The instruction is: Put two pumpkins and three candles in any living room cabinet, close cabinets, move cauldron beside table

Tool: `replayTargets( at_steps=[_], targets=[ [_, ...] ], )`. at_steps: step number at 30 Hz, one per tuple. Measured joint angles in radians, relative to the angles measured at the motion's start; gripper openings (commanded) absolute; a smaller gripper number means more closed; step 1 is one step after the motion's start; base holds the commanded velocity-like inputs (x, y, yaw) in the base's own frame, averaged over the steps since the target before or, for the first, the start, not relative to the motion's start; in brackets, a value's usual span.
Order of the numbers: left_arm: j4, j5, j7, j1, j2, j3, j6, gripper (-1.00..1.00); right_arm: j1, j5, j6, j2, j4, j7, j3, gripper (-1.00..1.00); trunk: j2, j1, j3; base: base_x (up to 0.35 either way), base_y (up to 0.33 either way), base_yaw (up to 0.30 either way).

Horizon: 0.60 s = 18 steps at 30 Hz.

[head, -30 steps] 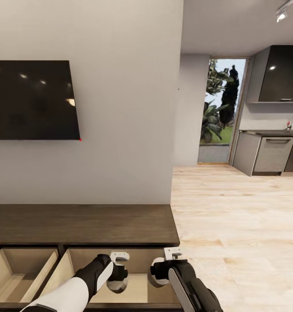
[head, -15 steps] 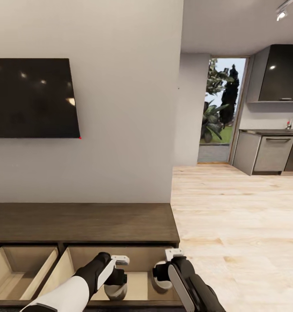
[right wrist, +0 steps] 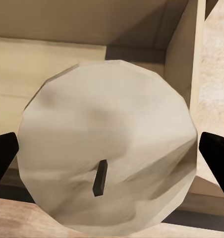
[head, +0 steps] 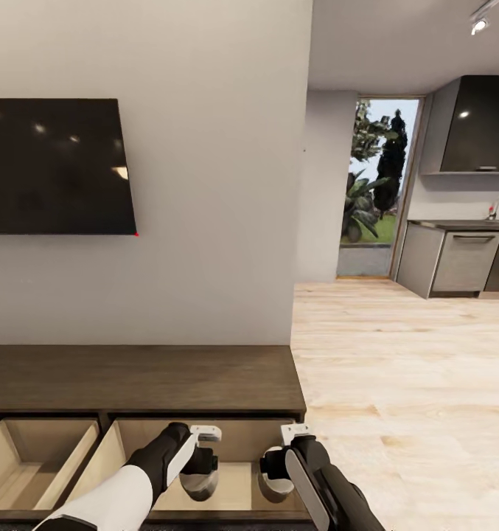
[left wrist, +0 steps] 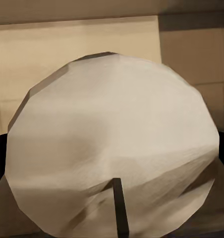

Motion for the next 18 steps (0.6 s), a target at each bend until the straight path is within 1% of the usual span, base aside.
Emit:
replayTargets(
  at_steps=[4,8,12,16,18],
  targets=[
    [-0.003,0.000,-0.001,0.001,0.000,-0.001,-0.007,-1.00,0.000,-0.001,0.000,0.001,0.001,0.000,0.001,-1.00,-0.028,0.015,-0.013,0.000,0.000,0.000],
    [-0.004,0.000,-0.002,0.001,0.000,-0.001,-0.009,-1.00,0.000,-0.001,0.000,0.004,0.008,0.000,0.002,-1.00,-0.028,0.015,-0.013,0.000,0.000,0.000],
    [-0.003,0.000,-0.002,0.001,0.000,-0.001,-0.009,-1.00,0.000,0.000,-0.001,0.005,0.011,0.000,0.002,-1.00,-0.056,0.031,-0.025,0.000,0.000,0.000],
    [-0.002,0.000,-0.002,0.002,0.001,-0.001,-0.012,-1.00,-0.001,0.013,-0.002,0.006,0.008,0.000,0.002,-1.00,-0.084,0.046,-0.037,0.000,0.000,0.000],
    [-0.003,0.000,-0.002,0.001,0.001,-0.001,-0.017,-1.00,-0.001,0.012,-0.005,0.006,0.010,0.000,0.002,-1.00,-0.084,0.046,-0.037,0.000,0.000,0.000]
  ],
)
